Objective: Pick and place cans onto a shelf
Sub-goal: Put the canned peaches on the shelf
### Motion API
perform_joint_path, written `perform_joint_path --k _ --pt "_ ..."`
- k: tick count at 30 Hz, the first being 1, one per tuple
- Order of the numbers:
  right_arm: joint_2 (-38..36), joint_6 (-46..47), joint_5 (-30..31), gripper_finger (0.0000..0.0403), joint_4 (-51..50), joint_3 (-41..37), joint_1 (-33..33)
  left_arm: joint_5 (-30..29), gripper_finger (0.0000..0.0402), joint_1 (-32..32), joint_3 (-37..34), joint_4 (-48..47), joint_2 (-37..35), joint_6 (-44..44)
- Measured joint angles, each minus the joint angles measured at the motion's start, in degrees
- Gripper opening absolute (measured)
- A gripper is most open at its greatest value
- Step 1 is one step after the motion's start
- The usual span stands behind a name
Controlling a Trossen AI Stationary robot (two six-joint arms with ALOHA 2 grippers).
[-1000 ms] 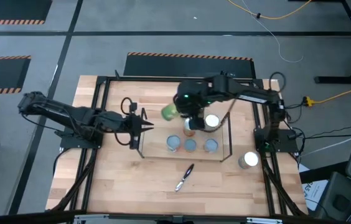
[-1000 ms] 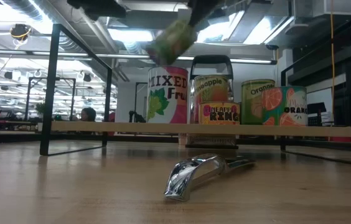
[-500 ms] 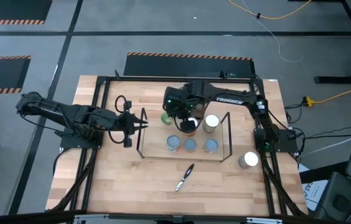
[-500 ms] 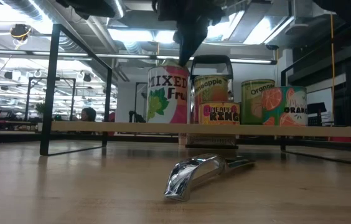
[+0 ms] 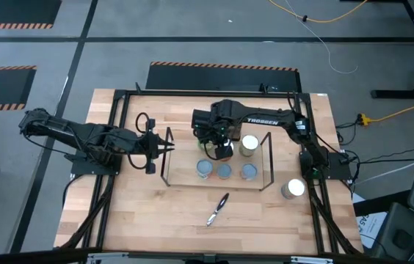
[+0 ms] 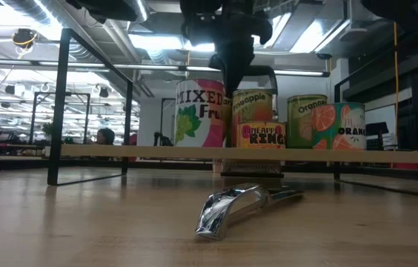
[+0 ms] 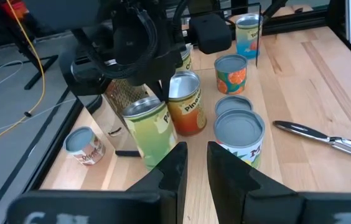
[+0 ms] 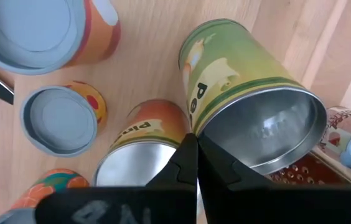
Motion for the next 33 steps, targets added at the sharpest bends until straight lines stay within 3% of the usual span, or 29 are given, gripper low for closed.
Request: perform_joint_path --k 33 --pt "0.00 0.46 -1.54 0.0003 2.73 -0.04 4.21 0.02 0.0055 0.00 0.00 0.00 0.00 0.00"
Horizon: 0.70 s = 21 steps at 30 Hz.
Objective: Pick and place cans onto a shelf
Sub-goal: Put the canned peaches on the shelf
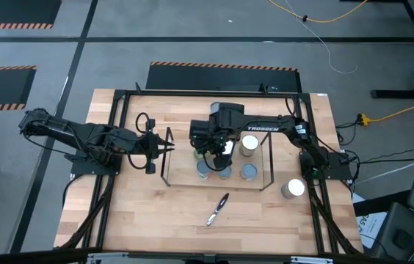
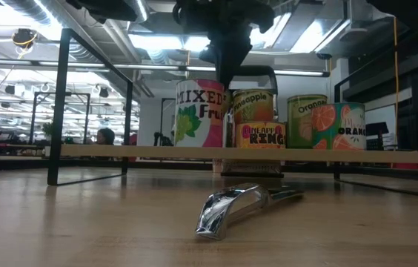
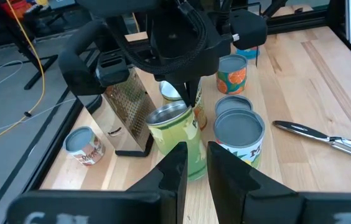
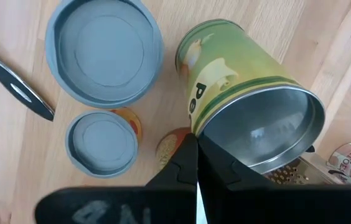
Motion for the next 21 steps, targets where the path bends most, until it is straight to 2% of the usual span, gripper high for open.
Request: perform_joint_path --k 21 --pt "0.00 0.13 0.01 0.0020 1.02 -0.02 0.00 0.02 0.0055 0.00 0.00 -0.67 0.00 -0.02"
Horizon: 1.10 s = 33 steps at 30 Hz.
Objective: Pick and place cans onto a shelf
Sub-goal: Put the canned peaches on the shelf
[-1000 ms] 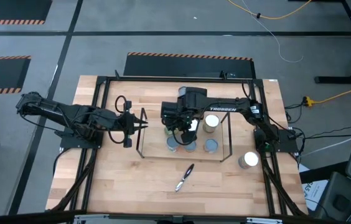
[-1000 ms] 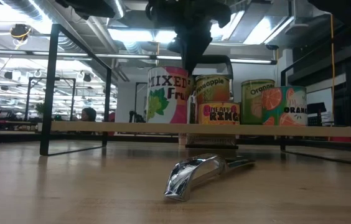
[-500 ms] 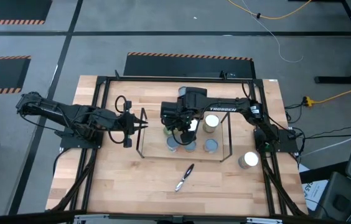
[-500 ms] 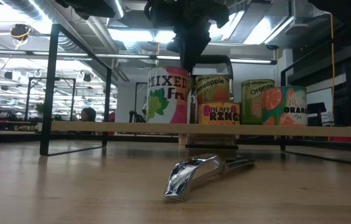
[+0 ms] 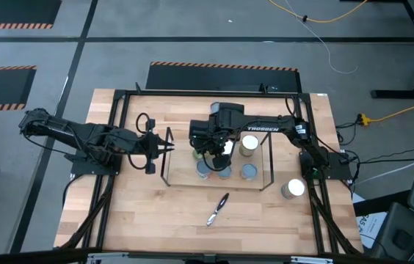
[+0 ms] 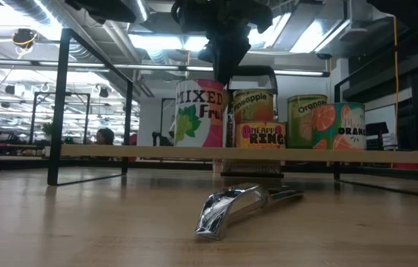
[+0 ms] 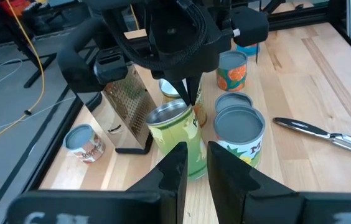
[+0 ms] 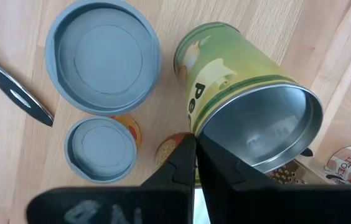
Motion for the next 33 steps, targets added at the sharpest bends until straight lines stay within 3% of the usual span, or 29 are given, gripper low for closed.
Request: perform_joint_path --k 11,21,33 --pt "0.00 0.00 -0.01 0.0023 0.88 0.00 0.00 0.00 0.0055 0.00 0.00 -0.32 0.00 -0.02" --pt "0.00 0.02 0.01 0.0073 1.44 0.00 -0.02 0.00 0.0055 0.00 0.00 -0.32 0.00 -0.02" --pt "0.00 0.00 0.01 0.0072 3.54 0.00 -0.02 0.00 0.0055 0.00 0.00 -0.32 0.00 -0.02"
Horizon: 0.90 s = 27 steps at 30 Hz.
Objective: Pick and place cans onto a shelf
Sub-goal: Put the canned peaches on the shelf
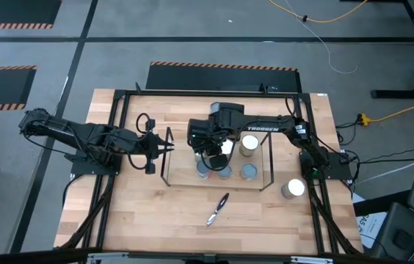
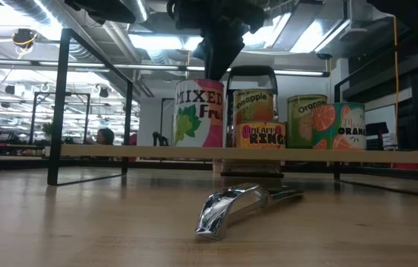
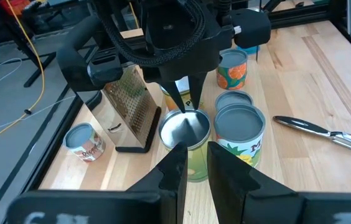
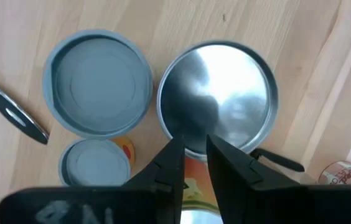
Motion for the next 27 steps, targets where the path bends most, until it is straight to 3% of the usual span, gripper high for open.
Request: perform_joint_path --k 10,17,23,27 --pt "-0.02 -3.87 0.79 0.0071 0.98 0.00 0.00 -0.01 0.0055 0.00 0.00 0.01 0.01 0.00" --pt "-0.02 -3.89 7.63 0.0071 5.50 0.00 -1.09 -0.01 0.0055 0.00 0.00 0.02 0.02 0.00" --pt "-0.02 -3.54 7.48 0.0071 7.99 0.00 -3.06 0.00 0.0055 0.00 0.00 0.00 0.00 0.00" --pt "-0.02 -1.31 2.39 0.0071 7.90 0.00 -4.17 -0.02 0.0055 0.00 0.00 0.02 0.02 0.00"
